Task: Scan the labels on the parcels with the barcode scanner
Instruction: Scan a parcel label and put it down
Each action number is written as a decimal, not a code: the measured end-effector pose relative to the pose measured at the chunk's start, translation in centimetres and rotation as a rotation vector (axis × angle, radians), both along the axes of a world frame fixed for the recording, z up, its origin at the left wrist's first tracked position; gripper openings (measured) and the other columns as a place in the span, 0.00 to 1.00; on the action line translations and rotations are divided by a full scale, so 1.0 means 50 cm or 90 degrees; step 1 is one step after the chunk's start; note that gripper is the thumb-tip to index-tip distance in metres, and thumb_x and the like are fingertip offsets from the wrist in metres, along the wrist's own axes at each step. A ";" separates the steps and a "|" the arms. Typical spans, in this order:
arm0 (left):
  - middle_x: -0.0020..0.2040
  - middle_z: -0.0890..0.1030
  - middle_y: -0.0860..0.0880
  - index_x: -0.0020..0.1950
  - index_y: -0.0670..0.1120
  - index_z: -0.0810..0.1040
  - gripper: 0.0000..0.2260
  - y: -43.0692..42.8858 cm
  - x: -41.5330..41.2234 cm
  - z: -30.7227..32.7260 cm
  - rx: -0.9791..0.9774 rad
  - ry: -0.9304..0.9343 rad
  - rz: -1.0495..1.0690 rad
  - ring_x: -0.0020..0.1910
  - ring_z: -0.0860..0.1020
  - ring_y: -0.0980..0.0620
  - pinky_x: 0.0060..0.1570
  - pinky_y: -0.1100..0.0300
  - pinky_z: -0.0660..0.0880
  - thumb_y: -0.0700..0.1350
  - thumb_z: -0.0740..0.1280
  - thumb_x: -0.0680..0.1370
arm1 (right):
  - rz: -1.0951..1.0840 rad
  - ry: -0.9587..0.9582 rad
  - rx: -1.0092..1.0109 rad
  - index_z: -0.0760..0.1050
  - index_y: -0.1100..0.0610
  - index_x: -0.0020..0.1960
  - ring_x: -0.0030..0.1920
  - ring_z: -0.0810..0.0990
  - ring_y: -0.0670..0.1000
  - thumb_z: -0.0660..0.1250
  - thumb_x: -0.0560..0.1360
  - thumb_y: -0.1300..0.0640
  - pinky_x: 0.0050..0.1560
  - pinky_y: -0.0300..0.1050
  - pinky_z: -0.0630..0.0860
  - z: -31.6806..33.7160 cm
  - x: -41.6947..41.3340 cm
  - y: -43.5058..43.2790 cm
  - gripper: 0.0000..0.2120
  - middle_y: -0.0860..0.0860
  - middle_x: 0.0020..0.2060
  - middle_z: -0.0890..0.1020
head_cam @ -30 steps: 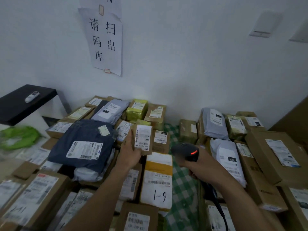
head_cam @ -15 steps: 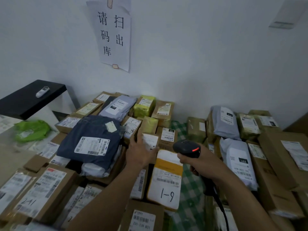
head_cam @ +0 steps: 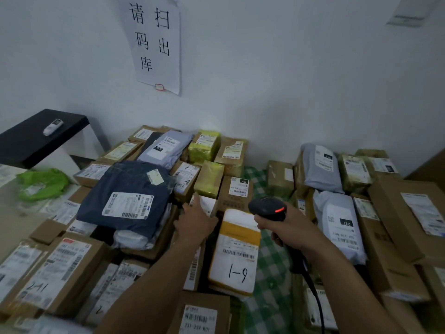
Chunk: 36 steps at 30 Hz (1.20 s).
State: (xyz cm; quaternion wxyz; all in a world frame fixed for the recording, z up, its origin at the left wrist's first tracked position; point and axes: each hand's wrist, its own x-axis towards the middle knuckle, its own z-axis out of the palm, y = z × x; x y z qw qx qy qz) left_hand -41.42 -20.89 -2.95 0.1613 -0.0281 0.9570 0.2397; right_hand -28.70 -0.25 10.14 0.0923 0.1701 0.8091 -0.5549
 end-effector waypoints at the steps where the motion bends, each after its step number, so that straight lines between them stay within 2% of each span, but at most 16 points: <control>1: 0.76 0.62 0.40 0.84 0.55 0.44 0.45 -0.001 0.000 -0.004 0.002 -0.004 0.000 0.70 0.70 0.35 0.67 0.39 0.69 0.65 0.67 0.76 | 0.003 -0.002 0.000 0.76 0.38 0.53 0.33 0.80 0.45 0.75 0.77 0.49 0.37 0.43 0.77 -0.001 -0.001 -0.001 0.11 0.51 0.45 0.88; 3: 0.80 0.57 0.39 0.84 0.54 0.45 0.44 0.002 0.002 -0.007 -0.008 0.026 0.005 0.76 0.63 0.32 0.72 0.35 0.64 0.64 0.67 0.77 | 0.005 -0.002 -0.004 0.76 0.39 0.55 0.33 0.80 0.46 0.75 0.77 0.49 0.37 0.43 0.77 -0.003 -0.002 0.000 0.11 0.51 0.45 0.88; 5: 0.82 0.53 0.40 0.84 0.52 0.49 0.40 0.015 0.012 -0.005 -0.036 0.130 -0.028 0.81 0.52 0.32 0.77 0.35 0.56 0.61 0.67 0.79 | 0.001 -0.003 -0.001 0.77 0.40 0.58 0.33 0.80 0.46 0.76 0.77 0.48 0.37 0.43 0.78 -0.008 0.000 0.008 0.13 0.50 0.44 0.88; 6: 0.83 0.54 0.40 0.83 0.51 0.53 0.37 0.028 0.021 -0.003 -0.018 0.190 -0.067 0.82 0.50 0.35 0.78 0.37 0.56 0.59 0.67 0.80 | -0.009 -0.006 0.002 0.77 0.41 0.59 0.34 0.80 0.46 0.76 0.76 0.48 0.37 0.43 0.78 -0.012 0.001 0.015 0.14 0.50 0.44 0.88; 8: 0.81 0.58 0.44 0.80 0.52 0.62 0.31 0.067 0.043 0.000 0.063 0.244 -0.170 0.81 0.56 0.41 0.77 0.42 0.63 0.56 0.69 0.80 | -0.039 -0.015 0.002 0.77 0.41 0.59 0.34 0.80 0.46 0.77 0.75 0.46 0.37 0.43 0.78 -0.017 0.004 0.030 0.15 0.49 0.44 0.88; 10: 0.80 0.61 0.48 0.78 0.53 0.67 0.31 0.110 0.065 -0.007 0.105 0.196 -0.248 0.80 0.60 0.45 0.75 0.47 0.66 0.59 0.72 0.77 | -0.065 -0.019 0.001 0.78 0.41 0.59 0.34 0.80 0.47 0.77 0.74 0.45 0.37 0.43 0.78 -0.018 0.007 0.048 0.15 0.49 0.44 0.88; 11: 0.81 0.58 0.47 0.79 0.54 0.65 0.35 0.129 0.074 -0.016 0.100 0.140 -0.271 0.80 0.58 0.44 0.77 0.45 0.63 0.62 0.72 0.75 | -0.074 -0.018 -0.001 0.78 0.42 0.59 0.34 0.80 0.47 0.77 0.75 0.45 0.37 0.43 0.78 -0.017 0.008 0.055 0.14 0.49 0.45 0.88; 14: 0.84 0.42 0.45 0.83 0.59 0.47 0.51 0.158 0.092 -0.054 0.015 -0.004 -0.316 0.83 0.41 0.39 0.78 0.33 0.50 0.70 0.73 0.69 | -0.074 -0.019 0.000 0.78 0.42 0.58 0.33 0.79 0.46 0.75 0.76 0.47 0.35 0.40 0.78 -0.014 0.016 0.072 0.12 0.50 0.46 0.88; 16: 0.84 0.36 0.46 0.83 0.58 0.42 0.55 0.159 0.097 -0.073 -0.002 -0.034 -0.311 0.82 0.36 0.38 0.76 0.30 0.50 0.70 0.73 0.69 | -0.076 -0.026 -0.001 0.76 0.42 0.58 0.34 0.79 0.47 0.75 0.77 0.47 0.34 0.40 0.77 -0.019 0.021 0.083 0.12 0.50 0.46 0.88; 23: 0.84 0.39 0.44 0.83 0.57 0.44 0.50 0.155 0.114 -0.068 -0.040 0.016 -0.242 0.82 0.39 0.37 0.78 0.36 0.45 0.69 0.71 0.72 | -0.094 -0.038 -0.016 0.75 0.40 0.57 0.37 0.81 0.48 0.75 0.77 0.48 0.38 0.43 0.79 -0.038 0.022 0.115 0.12 0.50 0.45 0.88; 26: 0.83 0.38 0.44 0.83 0.59 0.41 0.51 0.175 0.117 -0.078 -0.060 0.006 -0.221 0.81 0.38 0.34 0.76 0.31 0.50 0.68 0.71 0.72 | -0.116 -0.041 -0.002 0.75 0.41 0.61 0.39 0.82 0.48 0.75 0.77 0.46 0.37 0.41 0.78 -0.042 0.014 0.138 0.15 0.48 0.46 0.88; 29: 0.83 0.37 0.47 0.82 0.62 0.43 0.50 0.195 0.115 -0.072 -0.070 -0.013 -0.214 0.80 0.39 0.32 0.72 0.28 0.54 0.67 0.72 0.71 | -0.128 -0.046 -0.010 0.73 0.38 0.57 0.40 0.82 0.49 0.74 0.78 0.48 0.37 0.41 0.78 -0.045 0.007 0.163 0.13 0.48 0.46 0.88; 31: 0.83 0.37 0.48 0.82 0.62 0.45 0.50 0.196 0.116 -0.071 -0.070 -0.026 -0.205 0.80 0.39 0.32 0.72 0.27 0.54 0.65 0.74 0.71 | -0.133 -0.054 -0.017 0.75 0.39 0.59 0.39 0.82 0.50 0.74 0.78 0.48 0.37 0.43 0.79 -0.054 0.006 0.175 0.13 0.49 0.46 0.88; 34: 0.83 0.37 0.49 0.83 0.61 0.46 0.49 0.186 0.122 -0.071 -0.068 -0.024 -0.186 0.80 0.36 0.34 0.74 0.28 0.51 0.64 0.74 0.71 | -0.139 -0.064 -0.009 0.76 0.43 0.62 0.39 0.82 0.49 0.75 0.78 0.48 0.37 0.43 0.78 -0.073 0.002 0.183 0.15 0.49 0.47 0.88; 36: 0.84 0.38 0.48 0.83 0.58 0.47 0.48 0.191 0.122 -0.071 -0.074 0.003 -0.204 0.80 0.33 0.34 0.76 0.31 0.46 0.61 0.74 0.72 | -0.143 -0.067 -0.014 0.76 0.44 0.61 0.39 0.82 0.49 0.75 0.77 0.48 0.37 0.43 0.79 -0.084 -0.005 0.185 0.15 0.49 0.47 0.88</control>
